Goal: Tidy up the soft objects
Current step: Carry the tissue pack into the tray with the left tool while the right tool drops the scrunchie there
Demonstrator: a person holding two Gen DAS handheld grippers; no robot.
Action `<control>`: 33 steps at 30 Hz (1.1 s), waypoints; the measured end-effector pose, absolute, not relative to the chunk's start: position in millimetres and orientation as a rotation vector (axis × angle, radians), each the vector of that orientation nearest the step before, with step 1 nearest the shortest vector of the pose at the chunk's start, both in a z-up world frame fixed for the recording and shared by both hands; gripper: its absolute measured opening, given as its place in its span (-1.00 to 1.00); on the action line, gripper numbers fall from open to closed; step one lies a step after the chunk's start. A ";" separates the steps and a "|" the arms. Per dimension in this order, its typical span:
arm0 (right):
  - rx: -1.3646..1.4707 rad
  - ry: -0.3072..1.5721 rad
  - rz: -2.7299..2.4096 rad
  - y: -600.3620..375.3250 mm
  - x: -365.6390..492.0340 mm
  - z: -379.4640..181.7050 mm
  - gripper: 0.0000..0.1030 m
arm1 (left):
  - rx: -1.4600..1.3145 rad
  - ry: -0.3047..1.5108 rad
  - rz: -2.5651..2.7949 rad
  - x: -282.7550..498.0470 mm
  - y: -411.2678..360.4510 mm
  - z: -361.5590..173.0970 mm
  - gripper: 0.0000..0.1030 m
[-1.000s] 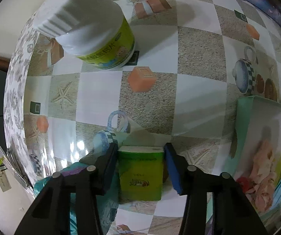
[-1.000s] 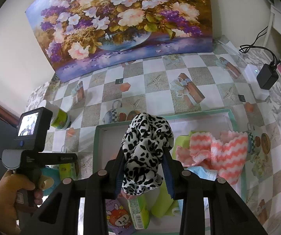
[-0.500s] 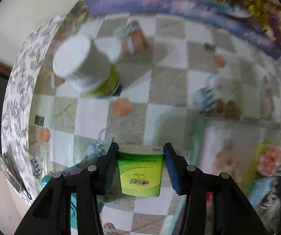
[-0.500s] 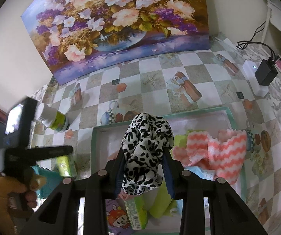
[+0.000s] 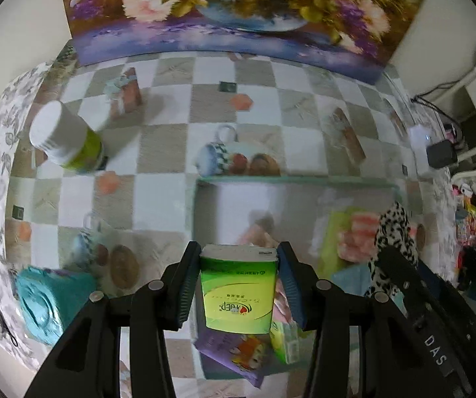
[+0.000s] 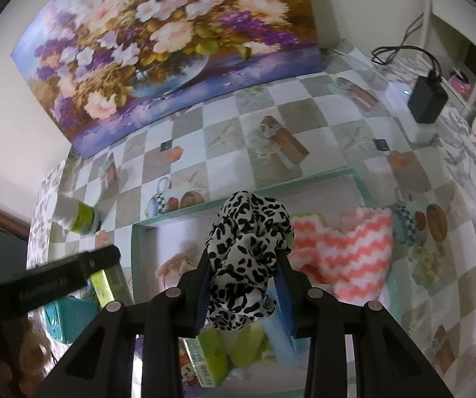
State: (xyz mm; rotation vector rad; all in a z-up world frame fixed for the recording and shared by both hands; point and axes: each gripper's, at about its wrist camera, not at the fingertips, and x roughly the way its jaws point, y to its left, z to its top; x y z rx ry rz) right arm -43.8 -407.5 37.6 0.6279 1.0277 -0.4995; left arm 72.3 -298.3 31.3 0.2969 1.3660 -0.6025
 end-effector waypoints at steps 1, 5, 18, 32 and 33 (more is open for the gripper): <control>0.628 1.028 -0.499 -407.1 -46.3 38.2 -0.28 | 0.295 1.366 -0.602 67.8 -297.7 30.0 -0.05; 0.608 1.039 -0.487 -400.8 -52.1 40.3 -0.27 | 0.231 1.384 -0.617 56.3 -287.6 25.3 -0.05; 0.570 1.152 -0.406 -373.1 -46.6 14.0 -0.25 | 0.124 1.420 -0.576 42.5 -257.9 -2.5 -0.05; 0.539 1.201 -0.464 -374.9 -45.6 8.9 0.03 | 0.008 1.513 -0.565 46.1 -247.5 -12.3 -0.03; 0.537 1.198 -0.469 -375.5 -46.2 10.5 0.08 | 0.000 1.511 -0.567 46.0 -246.3 -10.6 -0.03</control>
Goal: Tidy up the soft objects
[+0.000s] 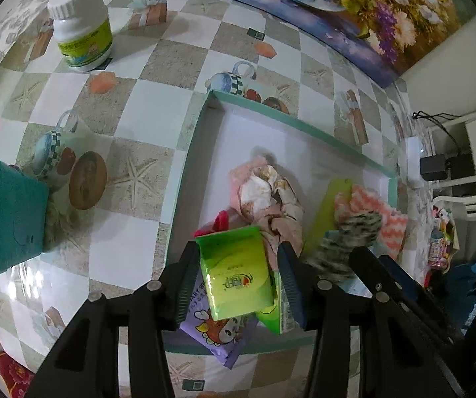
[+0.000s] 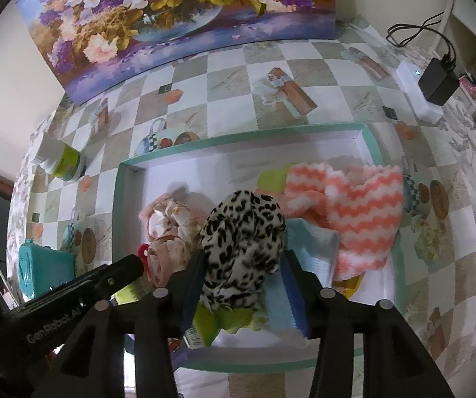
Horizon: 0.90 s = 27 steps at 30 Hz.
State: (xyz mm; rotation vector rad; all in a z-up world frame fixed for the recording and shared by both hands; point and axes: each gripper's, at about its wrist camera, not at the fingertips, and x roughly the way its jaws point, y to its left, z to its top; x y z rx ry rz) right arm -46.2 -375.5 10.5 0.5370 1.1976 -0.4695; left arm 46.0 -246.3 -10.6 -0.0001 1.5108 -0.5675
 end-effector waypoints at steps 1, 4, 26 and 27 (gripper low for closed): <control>0.533 1.192 -0.474 -375.8 -47.0 12.6 0.09 | -0.008 1.506 -0.569 45.8 -245.0 -8.4 -0.03; 0.523 1.175 -0.485 -376.5 -49.3 19.2 0.12 | -0.022 1.487 -0.561 46.4 -241.0 -1.5 -0.02; 0.407 1.192 -0.539 -351.9 -77.1 13.5 1.00 | 0.117 1.244 -0.363 28.2 -181.2 27.3 0.88; 0.406 1.189 -0.543 -350.8 -78.9 13.6 1.00 | 0.124 1.231 -0.355 26.6 -178.0 27.5 0.89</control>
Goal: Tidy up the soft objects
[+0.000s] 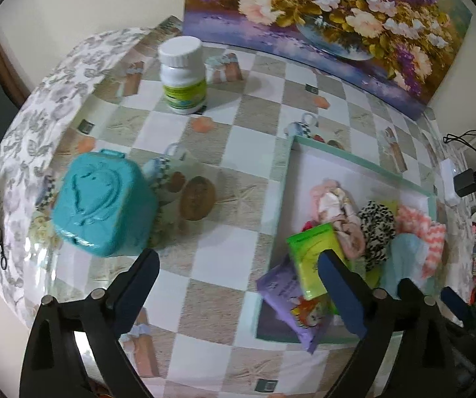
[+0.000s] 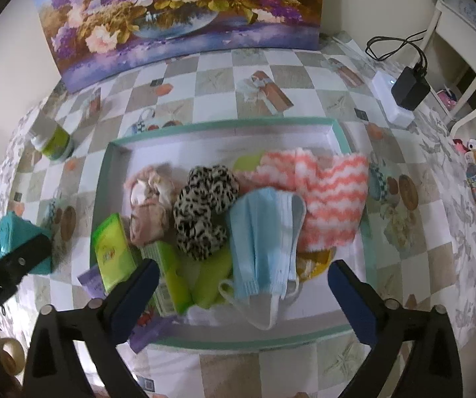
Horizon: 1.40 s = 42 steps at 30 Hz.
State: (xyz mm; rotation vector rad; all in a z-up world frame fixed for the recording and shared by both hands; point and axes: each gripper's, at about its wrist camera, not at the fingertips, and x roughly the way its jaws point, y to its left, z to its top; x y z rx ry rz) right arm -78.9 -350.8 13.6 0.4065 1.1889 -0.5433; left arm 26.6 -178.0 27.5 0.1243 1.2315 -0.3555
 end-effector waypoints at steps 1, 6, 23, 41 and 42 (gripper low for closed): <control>0.411 1.181 -0.548 -349.8 -81.3 14.6 1.00 | 0.134 1.218 -0.348 24.8 -175.1 27.7 0.93; 0.438 1.153 -0.542 -345.3 -90.3 19.0 1.00 | 0.134 1.180 -0.324 17.5 -158.4 29.9 0.97; 0.370 1.153 -0.540 -312.6 -109.7 19.6 1.00 | 0.170 1.207 -0.271 0.1 -120.5 24.6 0.98; 0.367 1.161 -0.537 -305.0 -119.8 16.8 1.00 | 0.262 1.202 -0.256 -18.3 -118.9 23.1 0.98; 0.368 1.161 -0.537 -304.8 -119.4 16.9 1.00 | 0.266 1.203 -0.261 -18.6 -119.7 23.0 0.98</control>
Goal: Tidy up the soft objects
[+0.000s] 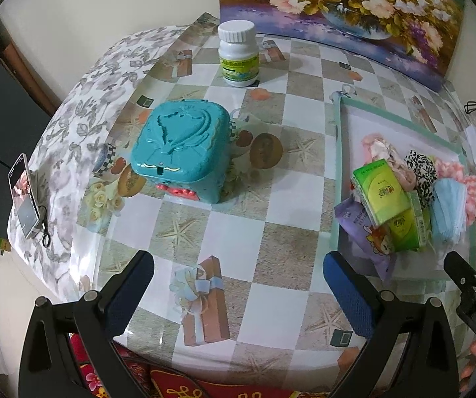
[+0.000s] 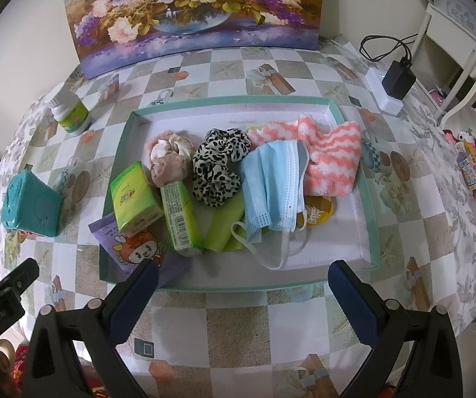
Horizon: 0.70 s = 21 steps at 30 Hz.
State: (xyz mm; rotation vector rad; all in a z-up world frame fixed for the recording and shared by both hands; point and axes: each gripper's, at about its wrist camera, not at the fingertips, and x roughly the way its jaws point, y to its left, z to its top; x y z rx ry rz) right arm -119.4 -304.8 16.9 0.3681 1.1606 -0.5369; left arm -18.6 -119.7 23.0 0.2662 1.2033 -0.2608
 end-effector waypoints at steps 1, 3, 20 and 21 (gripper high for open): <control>0.368 1.161 -0.537 -304.7 -119.4 16.9 1.00 | 0.269 1.204 -0.264 -18.8 -120.3 22.9 0.98; 0.364 1.161 -0.539 -304.5 -119.0 17.1 1.00 | 0.274 1.205 -0.275 -19.2 -122.4 22.9 0.98; 0.343 1.175 -0.538 -304.7 -115.7 13.2 1.00 | 0.262 1.215 -0.319 -16.0 -127.7 28.0 0.98; 0.342 1.174 -0.539 -304.4 -115.8 13.4 1.00 | 0.262 1.215 -0.320 -16.0 -127.9 28.1 0.98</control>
